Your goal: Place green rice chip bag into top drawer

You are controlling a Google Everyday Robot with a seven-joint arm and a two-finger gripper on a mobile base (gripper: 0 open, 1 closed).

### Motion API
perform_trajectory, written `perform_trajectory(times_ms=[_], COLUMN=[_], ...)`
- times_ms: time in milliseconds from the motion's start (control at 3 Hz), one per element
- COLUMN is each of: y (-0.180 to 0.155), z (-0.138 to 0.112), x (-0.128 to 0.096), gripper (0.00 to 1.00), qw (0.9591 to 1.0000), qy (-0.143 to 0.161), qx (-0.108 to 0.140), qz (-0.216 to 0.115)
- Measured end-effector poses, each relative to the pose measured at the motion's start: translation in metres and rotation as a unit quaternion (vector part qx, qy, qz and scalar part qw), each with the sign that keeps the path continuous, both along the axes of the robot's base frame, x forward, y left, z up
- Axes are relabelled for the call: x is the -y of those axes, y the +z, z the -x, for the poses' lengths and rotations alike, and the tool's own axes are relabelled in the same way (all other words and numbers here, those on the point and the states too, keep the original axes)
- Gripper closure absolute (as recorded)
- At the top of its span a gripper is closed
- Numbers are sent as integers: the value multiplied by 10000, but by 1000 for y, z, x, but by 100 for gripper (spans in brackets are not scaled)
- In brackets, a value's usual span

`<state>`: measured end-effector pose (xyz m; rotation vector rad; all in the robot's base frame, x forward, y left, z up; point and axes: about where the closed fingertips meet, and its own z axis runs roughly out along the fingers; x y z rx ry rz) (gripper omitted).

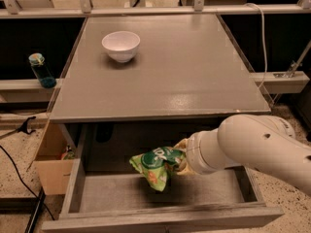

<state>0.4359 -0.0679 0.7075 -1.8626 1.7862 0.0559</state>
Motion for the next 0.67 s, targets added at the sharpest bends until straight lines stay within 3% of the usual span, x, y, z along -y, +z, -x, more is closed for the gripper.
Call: perform_trajectory(times_ms=[667], y=[-38], z=[-36], x=[-12], gripper=[100], qw=[10000], qy=[32], qx=[78], qz=[10])
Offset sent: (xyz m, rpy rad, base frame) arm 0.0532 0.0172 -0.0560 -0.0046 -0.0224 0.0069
